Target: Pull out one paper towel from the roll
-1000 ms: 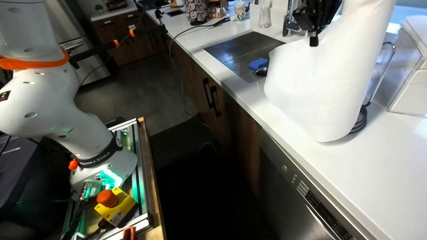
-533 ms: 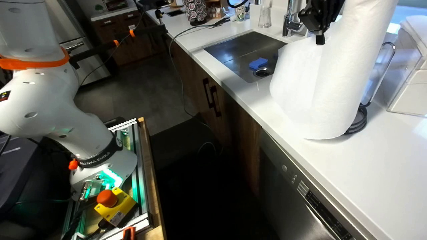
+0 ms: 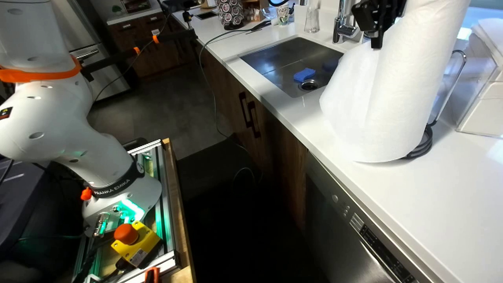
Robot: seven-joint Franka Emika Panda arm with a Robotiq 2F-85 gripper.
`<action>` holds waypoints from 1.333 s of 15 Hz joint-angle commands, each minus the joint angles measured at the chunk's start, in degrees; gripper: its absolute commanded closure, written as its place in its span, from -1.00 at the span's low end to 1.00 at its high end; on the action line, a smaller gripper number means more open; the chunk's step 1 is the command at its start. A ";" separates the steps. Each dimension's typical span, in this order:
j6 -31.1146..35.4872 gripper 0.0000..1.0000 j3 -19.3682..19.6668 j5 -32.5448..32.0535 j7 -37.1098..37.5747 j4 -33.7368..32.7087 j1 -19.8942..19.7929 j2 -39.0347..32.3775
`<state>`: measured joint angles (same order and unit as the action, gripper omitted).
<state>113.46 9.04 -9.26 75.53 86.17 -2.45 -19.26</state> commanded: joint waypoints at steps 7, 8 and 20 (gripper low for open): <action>-0.36 0.08 -0.27 -0.07 -1.44 2.44 0.60 1.46; -0.57 0.14 -0.27 0.02 -1.46 2.59 0.59 1.54; 0.50 1.00 -0.21 -0.73 -1.27 4.39 0.81 2.53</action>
<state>112.80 8.80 -9.24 74.24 87.69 -2.12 -18.84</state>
